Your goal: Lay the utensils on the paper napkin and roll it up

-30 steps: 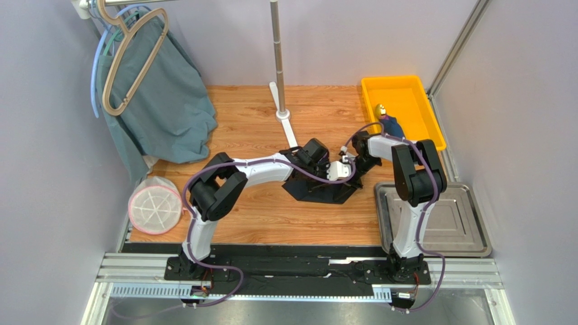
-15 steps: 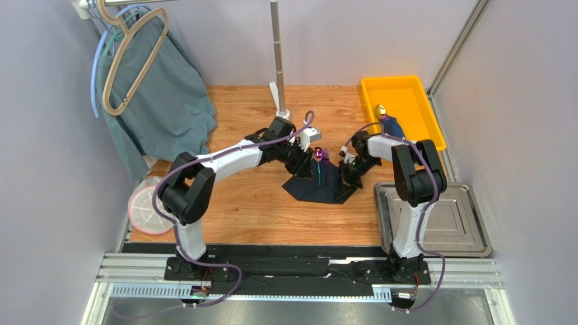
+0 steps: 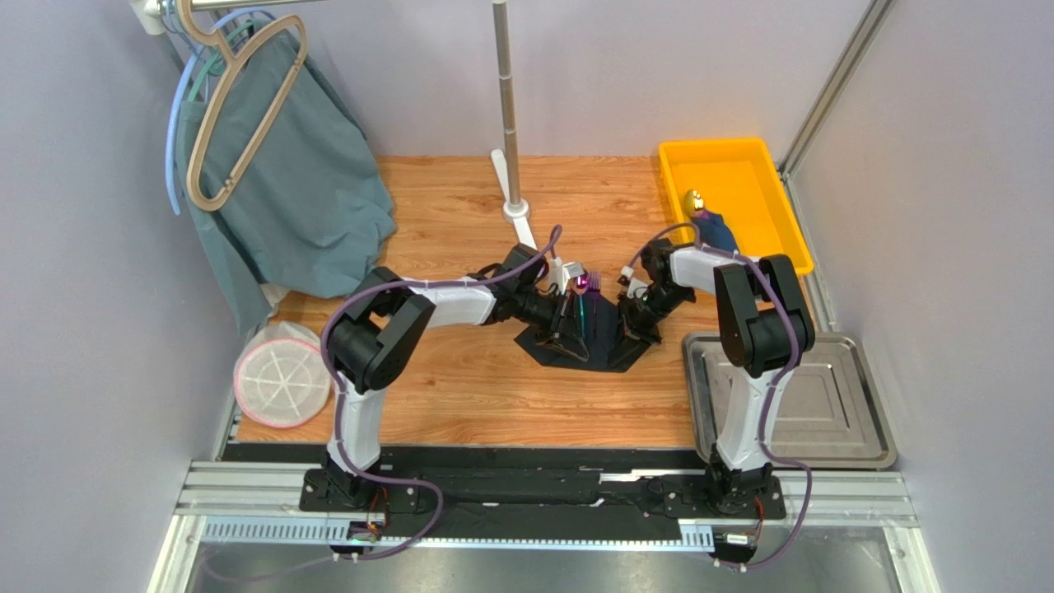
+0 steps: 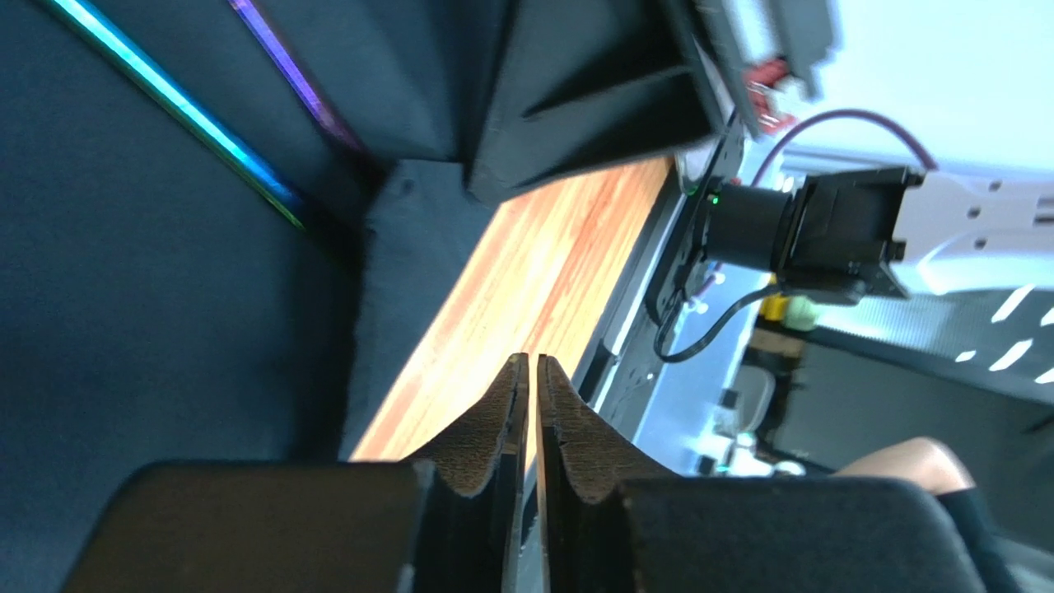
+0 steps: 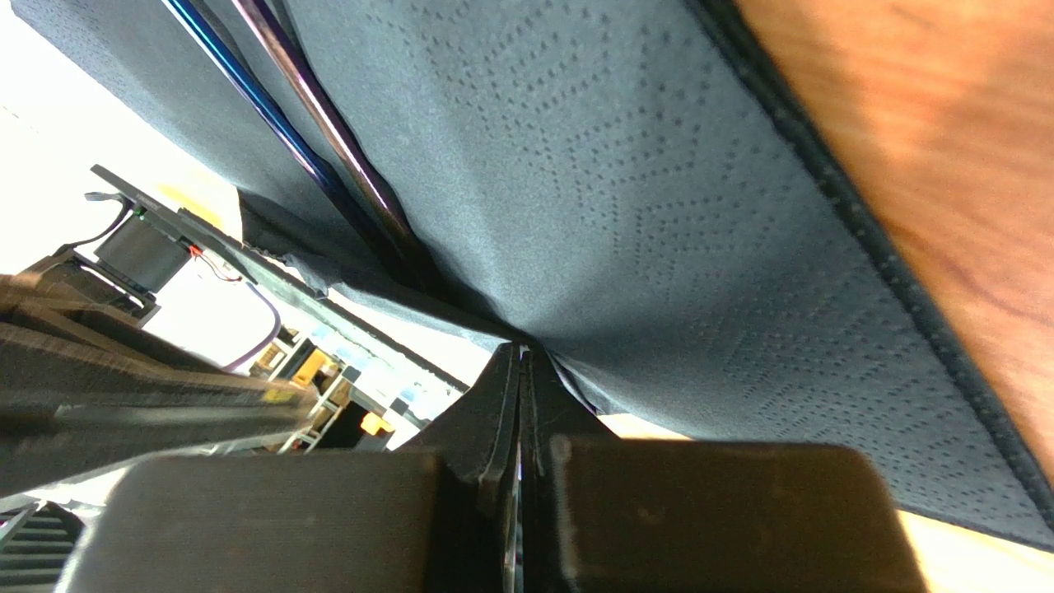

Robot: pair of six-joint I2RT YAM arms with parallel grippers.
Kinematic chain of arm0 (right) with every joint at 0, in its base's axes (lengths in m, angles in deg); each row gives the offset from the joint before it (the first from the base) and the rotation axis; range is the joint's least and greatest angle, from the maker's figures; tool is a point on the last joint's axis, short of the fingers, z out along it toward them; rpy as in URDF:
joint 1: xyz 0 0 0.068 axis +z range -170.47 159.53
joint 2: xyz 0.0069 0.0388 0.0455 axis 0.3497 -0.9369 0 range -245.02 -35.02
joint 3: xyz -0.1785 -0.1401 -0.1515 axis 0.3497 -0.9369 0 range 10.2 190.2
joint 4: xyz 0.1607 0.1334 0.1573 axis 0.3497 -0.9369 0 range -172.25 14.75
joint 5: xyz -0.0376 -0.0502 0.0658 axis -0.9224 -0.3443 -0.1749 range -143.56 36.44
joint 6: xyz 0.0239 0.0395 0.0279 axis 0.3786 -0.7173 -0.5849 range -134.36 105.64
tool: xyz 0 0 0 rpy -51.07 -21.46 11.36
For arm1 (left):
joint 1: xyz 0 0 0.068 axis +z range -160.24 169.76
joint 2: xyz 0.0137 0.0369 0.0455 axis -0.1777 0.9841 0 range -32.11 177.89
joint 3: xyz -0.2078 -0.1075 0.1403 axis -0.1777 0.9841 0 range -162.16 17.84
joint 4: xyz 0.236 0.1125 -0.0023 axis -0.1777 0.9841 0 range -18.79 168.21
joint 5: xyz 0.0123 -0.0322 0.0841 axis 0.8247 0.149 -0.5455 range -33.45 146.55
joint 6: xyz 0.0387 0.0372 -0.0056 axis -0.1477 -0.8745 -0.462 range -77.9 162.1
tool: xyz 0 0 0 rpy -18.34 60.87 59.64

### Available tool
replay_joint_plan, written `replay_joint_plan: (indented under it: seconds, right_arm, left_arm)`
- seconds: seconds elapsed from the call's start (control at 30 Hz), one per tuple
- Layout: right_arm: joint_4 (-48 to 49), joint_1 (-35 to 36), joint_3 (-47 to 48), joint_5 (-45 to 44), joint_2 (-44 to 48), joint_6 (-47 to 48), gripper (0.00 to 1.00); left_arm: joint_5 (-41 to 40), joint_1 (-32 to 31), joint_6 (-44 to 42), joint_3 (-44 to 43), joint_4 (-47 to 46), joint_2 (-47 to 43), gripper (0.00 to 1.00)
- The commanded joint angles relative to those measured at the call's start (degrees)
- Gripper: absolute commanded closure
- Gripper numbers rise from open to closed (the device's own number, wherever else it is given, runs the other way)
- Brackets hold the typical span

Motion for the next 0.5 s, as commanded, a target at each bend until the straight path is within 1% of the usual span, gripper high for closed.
replay_joint_plan:
  seconds: [0.0,0.37,0.4,0.47]
  right_arm:
    - [3.6,0.3,0.5,-6.44,-1.6,2.21,1.0]
    - [3.69,0.3,0.86,-7.05,-1.87,2.74,1.0]
    - [3.69,0.3,0.94,-7.05,-1.87,2.74,1.0]
    - [3.6,0.3,1.12,-7.14,-1.43,2.74,1.0]
  left_arm:
    - [2.14,0.65,4.76,-0.83,-3.94,2.26,0.89]
    - [-0.49,3.47,1.68,0.14,-0.51,6.65,1.0]
    - [-0.84,3.47,1.33,-0.03,1.14,6.83,1.0]
    - [-1.63,3.47,0.8,0.05,1.42,7.18,1.0]
